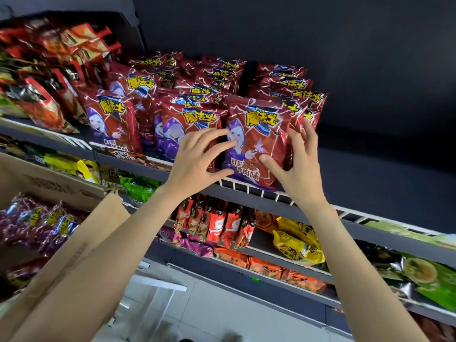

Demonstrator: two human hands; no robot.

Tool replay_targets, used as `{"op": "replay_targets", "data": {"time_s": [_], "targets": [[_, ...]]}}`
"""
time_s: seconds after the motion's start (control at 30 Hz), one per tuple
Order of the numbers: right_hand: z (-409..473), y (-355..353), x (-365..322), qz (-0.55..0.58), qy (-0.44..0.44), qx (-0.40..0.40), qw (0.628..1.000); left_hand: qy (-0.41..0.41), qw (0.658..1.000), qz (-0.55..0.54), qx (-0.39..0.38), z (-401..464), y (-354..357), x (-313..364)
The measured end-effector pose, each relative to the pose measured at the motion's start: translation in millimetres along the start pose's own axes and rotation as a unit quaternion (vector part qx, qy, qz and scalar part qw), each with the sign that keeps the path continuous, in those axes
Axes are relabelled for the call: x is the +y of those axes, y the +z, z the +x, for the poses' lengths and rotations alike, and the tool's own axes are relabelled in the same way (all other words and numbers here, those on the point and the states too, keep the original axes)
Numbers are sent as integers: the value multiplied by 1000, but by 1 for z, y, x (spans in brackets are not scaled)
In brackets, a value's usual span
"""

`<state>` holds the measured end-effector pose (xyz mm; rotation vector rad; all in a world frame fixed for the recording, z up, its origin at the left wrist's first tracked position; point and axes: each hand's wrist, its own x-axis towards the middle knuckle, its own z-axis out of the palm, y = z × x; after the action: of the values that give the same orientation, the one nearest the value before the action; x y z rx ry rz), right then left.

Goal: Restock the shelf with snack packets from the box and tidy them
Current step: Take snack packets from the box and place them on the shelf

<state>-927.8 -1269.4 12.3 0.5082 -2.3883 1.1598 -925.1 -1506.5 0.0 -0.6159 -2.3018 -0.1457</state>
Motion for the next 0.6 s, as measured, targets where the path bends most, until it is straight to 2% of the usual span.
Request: {"op": "replay_targets", "data": {"time_s": [0.1,0.27,0.4,0.5,0.6], "targets": [[6,1,-1,-3,-18,-10,1000,-5,1000,-5,-13,6,-5,-2],[34,7,-2,-81,-95,-49,991,-33,998,19,-40,10,-9,-7],[31,5,6,-125,-132,-58,982,-5,999,3,-36,9,-9,-6],[11,1,15,-182,-127,-58,973,35,999,-9,-9,2,-8,-1],[1,-10,12,-247,-112,-74,960,34,999,-12,2,1,-6,4]]}}
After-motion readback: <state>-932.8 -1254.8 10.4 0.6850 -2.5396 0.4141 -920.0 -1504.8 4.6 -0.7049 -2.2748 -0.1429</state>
